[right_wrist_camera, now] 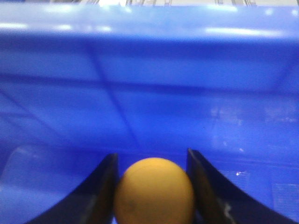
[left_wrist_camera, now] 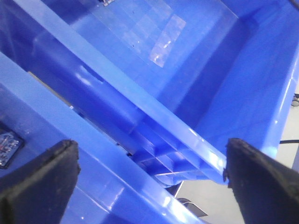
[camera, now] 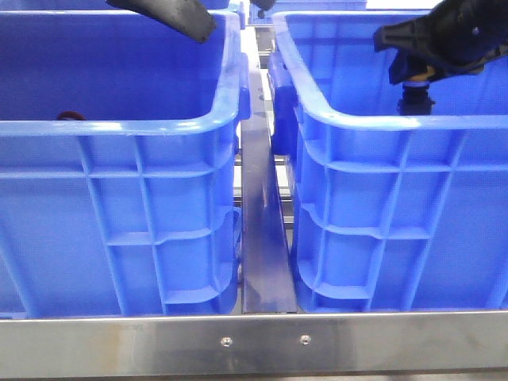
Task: Pick red and yellow buttons and place in box
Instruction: 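Lower the yellow button into the empty blue bin, open right gripper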
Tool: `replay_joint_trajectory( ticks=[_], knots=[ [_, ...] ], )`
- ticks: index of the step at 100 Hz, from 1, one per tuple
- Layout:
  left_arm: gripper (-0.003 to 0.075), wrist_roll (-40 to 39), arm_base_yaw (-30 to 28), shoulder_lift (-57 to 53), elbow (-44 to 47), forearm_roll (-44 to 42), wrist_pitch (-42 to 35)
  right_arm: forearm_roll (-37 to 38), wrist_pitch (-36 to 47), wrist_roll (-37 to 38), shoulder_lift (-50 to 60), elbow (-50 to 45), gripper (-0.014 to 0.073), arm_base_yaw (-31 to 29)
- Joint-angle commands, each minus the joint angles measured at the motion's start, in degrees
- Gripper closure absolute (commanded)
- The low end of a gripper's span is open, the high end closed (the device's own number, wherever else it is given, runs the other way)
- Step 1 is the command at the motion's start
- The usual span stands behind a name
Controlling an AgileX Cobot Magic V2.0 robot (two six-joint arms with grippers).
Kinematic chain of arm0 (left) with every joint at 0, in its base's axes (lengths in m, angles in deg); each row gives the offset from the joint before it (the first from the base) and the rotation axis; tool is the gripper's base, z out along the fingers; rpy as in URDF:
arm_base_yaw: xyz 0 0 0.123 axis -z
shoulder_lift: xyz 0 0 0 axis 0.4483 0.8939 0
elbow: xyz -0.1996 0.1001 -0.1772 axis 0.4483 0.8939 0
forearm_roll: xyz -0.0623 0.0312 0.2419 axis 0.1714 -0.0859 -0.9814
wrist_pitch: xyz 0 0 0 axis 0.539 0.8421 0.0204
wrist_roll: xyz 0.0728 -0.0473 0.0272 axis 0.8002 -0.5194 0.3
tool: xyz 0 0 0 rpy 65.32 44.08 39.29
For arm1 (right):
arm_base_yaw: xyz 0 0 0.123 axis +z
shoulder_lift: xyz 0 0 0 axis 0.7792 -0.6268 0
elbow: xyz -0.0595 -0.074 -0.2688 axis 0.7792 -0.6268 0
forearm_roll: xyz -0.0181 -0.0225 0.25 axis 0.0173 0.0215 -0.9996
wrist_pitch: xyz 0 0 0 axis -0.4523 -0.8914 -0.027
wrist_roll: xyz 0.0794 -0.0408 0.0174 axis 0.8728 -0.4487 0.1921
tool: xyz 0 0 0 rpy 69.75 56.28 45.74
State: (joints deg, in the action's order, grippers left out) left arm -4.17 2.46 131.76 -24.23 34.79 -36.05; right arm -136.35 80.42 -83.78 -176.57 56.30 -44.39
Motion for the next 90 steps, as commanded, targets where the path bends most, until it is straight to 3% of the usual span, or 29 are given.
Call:
replay_joint_trajectory(
  ticks=[1, 46, 73, 90],
  knots=[
    [0.0121, -0.01, 0.53, -2.29, -1.46, 2.78, -2.13, -0.37, 2.94, -0.33, 1.88, 1.76, 0.0392, -0.08],
    [0.0121, -0.01, 0.53, -2.29, -1.46, 2.78, -2.61, -0.73, 2.62, -0.33, -0.54, 2.15, 0.038, -0.08],
    [0.0121, -0.01, 0.53, -2.29, -1.46, 2.78, -2.73, -0.73, 2.44, -0.33, -0.54, 2.15, 0.0126, -0.08],
    [0.0121, -0.01, 0.53, -2.29, -1.46, 2.78, -2.73, -0.73, 2.49, -0.33, -0.54, 2.15, 0.0104, -0.08]
  ],
)
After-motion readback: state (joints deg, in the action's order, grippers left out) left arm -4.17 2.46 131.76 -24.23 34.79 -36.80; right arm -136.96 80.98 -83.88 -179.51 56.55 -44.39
